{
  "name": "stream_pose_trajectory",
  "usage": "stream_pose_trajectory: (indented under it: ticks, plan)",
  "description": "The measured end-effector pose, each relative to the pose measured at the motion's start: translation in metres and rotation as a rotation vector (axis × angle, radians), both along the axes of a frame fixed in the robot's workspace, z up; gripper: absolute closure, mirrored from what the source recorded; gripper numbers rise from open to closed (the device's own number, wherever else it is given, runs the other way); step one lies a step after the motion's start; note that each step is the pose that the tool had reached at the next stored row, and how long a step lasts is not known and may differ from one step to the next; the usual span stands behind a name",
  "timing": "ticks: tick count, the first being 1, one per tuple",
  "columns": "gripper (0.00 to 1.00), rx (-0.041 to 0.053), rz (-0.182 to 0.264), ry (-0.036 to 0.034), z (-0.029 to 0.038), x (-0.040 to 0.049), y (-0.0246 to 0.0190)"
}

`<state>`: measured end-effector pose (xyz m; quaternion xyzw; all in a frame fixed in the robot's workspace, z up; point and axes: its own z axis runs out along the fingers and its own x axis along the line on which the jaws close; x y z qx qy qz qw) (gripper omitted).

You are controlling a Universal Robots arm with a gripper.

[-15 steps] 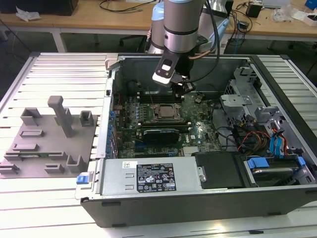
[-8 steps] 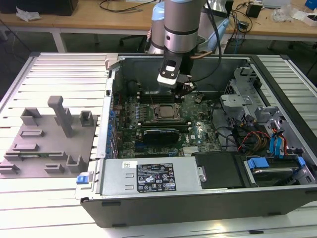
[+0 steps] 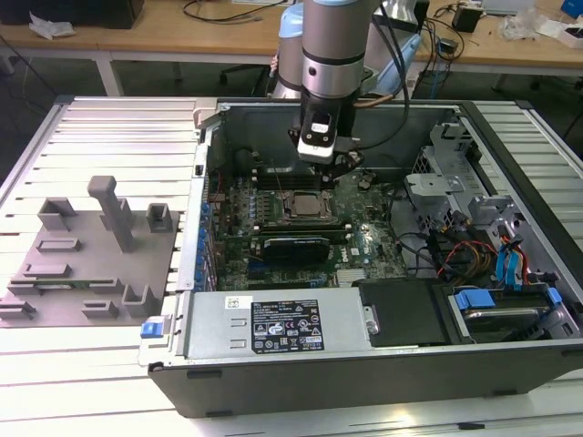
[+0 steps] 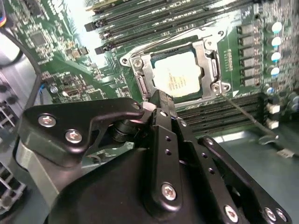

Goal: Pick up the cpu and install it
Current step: 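Close the cpu cover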

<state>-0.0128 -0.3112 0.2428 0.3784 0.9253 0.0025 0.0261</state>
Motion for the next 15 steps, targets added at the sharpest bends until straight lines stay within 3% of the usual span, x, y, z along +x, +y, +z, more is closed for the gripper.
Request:
stream_pose_trajectory:
  ticks: [1,11,12,15]
  plan:
    - [0.89,-0.0011,0.037,0.0017,-0.0008,0.0000,0.0000]
    - [0.89,-0.0084,0.244,0.0110,-0.0056,0.0000,0.0000]
    - [0.89,-0.0099,0.287,0.0129,-0.0066,0.0000,0.0000]
    - [0.89,-0.0150,0.359,0.0178,-0.0079,0.0000,0.0000]
